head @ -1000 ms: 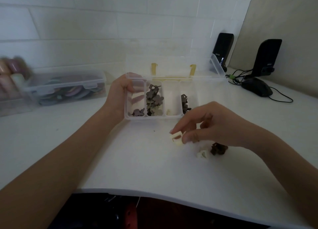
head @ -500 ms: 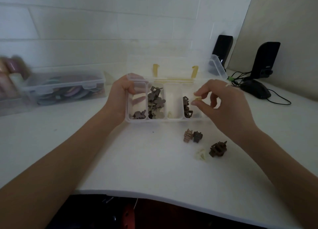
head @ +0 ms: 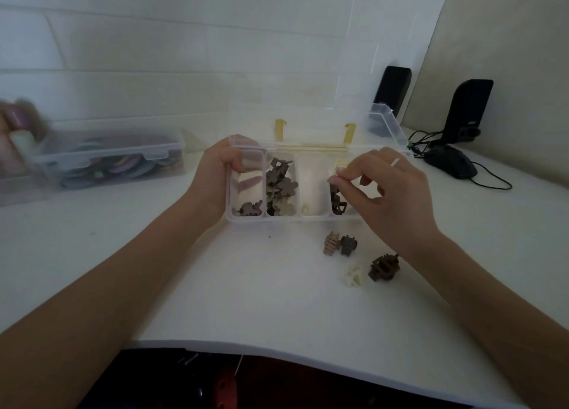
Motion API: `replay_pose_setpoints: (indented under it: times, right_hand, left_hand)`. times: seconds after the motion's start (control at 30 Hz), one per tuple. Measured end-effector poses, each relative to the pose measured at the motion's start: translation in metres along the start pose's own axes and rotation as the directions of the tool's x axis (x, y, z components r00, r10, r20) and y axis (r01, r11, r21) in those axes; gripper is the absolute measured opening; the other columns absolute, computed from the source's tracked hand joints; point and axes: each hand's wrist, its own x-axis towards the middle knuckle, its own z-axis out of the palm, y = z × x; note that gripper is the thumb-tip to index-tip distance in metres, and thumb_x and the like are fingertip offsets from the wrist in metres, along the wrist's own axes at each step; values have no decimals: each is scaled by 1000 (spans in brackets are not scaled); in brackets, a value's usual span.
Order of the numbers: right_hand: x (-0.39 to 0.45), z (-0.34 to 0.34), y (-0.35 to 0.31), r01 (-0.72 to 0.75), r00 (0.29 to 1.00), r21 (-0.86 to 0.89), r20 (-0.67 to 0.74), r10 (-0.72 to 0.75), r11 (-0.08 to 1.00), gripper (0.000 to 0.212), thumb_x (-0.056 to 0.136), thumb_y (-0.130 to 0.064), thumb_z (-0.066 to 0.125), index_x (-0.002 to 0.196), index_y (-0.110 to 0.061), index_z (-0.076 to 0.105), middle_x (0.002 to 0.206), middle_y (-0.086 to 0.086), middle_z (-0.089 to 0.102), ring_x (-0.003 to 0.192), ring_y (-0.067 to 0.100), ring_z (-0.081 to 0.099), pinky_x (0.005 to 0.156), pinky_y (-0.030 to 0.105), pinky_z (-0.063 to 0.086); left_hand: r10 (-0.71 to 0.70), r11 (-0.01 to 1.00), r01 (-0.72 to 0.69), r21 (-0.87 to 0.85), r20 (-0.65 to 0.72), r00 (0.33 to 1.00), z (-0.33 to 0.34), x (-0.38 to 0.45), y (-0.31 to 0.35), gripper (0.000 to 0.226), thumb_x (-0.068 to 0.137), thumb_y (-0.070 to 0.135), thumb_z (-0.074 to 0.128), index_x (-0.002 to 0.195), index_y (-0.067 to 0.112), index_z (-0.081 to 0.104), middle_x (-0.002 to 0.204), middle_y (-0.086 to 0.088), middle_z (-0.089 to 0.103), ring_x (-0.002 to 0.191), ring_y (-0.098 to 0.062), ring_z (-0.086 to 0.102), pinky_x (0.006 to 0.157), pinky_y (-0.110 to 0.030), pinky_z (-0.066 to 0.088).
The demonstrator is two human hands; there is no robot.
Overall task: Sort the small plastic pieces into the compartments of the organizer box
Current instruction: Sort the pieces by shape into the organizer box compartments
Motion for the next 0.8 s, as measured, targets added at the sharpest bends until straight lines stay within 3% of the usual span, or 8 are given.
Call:
replay_pose_setpoints:
  times: [0.1,0.23,0.37,0.43,0.53,0.63,0.73,0.8]
  right_hand:
    - [2,4,7,-33,995,-84,93,40,996,12,82,-23,69,74,-16,65,84,-7,67,80,10,50,61,22,41]
    - [3,7,15,24,981,-112,196,-2,993,16,85,-25,60,84,-16,74,96,-1,67,85,11,45,75,14,29]
    - [2,5,16,40,974,-93,227,-18,995,24,88,-29,53,86,-17,74,96,-1,68,87,18,53,80,30,42]
    - [3,1,12,26,984,-57,179,-15,998,21,88,-28,56,85,-16,73,94,-2,68,86,16,54,81,29,42]
    - [5,-10,0,-6,993,78,117,-3,997,19,87,-27,60,81,-14,73,72,-3,62,66,7,48,66,17,38]
    - [5,-22,-10,-87,948,204,317,18,975,23,83,-40,59,79,-21,70,46,-8,41,43,10,37,47,19,33]
    - [5,-26,-10,-32,841,95,541,-25,995,32,76,-59,53,82,-30,66,42,-10,33,40,12,36,45,21,32]
    - [7,-28,-9,47,829,-6,558,-35,999,36,73,-65,49,83,-34,64,41,-11,29,36,8,31,44,21,30]
  left_hand:
    - [12,1000,-12,-10,0,1000,0,0,0,33,46,4,35,71,14,54,66,2,65,65,-13,63,68,-28,47]
    - [17,1000,-17,-16,-14,1000,0,0,0,34,45,3,35,69,15,56,66,2,65,67,-14,62,69,-29,48]
    - [5,1000,-6,-12,-15,1000,1,0,0,33,46,3,35,70,14,54,66,2,66,65,-12,62,71,-29,46]
    - [-6,1000,6,-5,-16,1000,1,0,0,32,46,4,36,72,14,54,65,3,66,63,-11,62,69,-28,46]
    - [-34,999,34,15,-43,999,0,1,-1,30,48,6,39,71,14,56,66,2,68,66,-14,61,71,-29,47]
    - [-41,999,42,13,-66,997,0,0,-1,26,49,7,40,67,16,57,64,3,67,62,-14,61,71,-30,46]
    - [-20,1000,22,16,-85,996,0,0,-1,26,48,7,40,60,18,60,63,3,66,62,-13,60,68,-28,47]
    - [-4,1000,5,14,-99,995,-1,0,-1,27,47,7,40,55,20,61,63,3,66,63,-13,60,66,-27,46]
